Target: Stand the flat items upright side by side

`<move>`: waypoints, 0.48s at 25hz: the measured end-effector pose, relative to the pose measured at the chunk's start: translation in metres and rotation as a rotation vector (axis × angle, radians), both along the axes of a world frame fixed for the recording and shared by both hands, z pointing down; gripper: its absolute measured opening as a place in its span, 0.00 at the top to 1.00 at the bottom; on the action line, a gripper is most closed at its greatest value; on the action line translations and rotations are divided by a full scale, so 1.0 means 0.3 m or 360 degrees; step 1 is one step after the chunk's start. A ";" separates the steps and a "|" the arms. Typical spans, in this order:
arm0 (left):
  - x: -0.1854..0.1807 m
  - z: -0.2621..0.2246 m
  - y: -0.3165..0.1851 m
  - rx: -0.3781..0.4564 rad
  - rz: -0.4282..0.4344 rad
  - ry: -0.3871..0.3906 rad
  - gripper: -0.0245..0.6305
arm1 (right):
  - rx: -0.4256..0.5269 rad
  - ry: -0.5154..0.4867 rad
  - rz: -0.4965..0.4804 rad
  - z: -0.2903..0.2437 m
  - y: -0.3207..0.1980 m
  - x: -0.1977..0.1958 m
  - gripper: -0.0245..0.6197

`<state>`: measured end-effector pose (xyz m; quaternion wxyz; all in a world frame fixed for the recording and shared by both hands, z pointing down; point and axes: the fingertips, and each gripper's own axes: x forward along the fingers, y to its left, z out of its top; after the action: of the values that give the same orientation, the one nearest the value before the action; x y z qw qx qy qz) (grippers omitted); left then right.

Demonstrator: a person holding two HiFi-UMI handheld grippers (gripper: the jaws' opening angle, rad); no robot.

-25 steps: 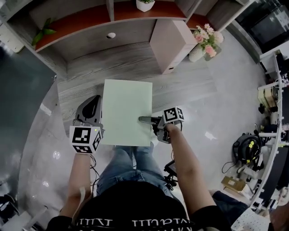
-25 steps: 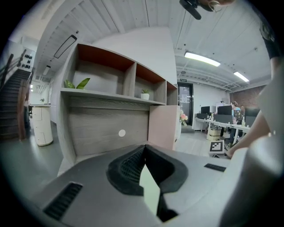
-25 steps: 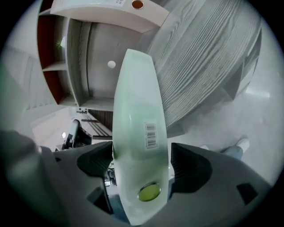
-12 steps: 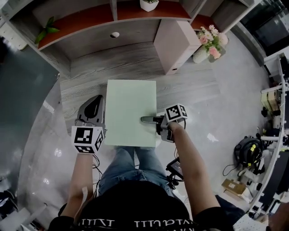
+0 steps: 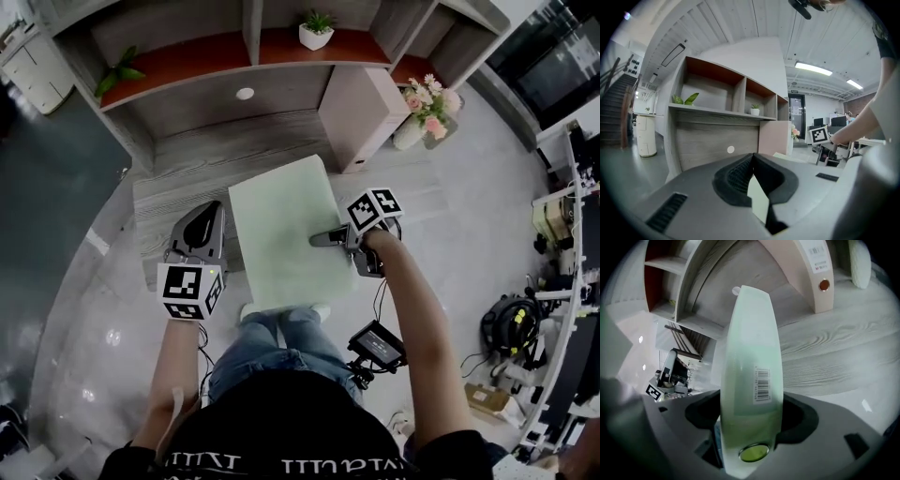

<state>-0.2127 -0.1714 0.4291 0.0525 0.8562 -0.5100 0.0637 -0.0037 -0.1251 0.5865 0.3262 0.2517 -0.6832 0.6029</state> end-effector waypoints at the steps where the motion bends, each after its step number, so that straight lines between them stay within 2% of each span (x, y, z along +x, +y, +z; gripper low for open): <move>1: -0.009 -0.006 -0.001 0.0009 -0.0001 0.0003 0.95 | 0.0011 0.0043 -0.0027 -0.013 -0.012 0.010 0.40; 7: -0.063 -0.031 0.004 0.0048 -0.0001 0.0002 0.94 | 0.0082 0.0337 -0.0184 -0.100 -0.074 0.096 0.40; 12: -0.074 -0.076 -0.002 0.0095 0.0013 0.0013 0.95 | 0.0172 0.0641 -0.0304 -0.185 -0.123 0.178 0.40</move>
<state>-0.2349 -0.1720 0.4063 0.0289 0.8597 -0.5081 0.0452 0.0496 -0.1621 0.5311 0.4976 0.3182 -0.6563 0.4695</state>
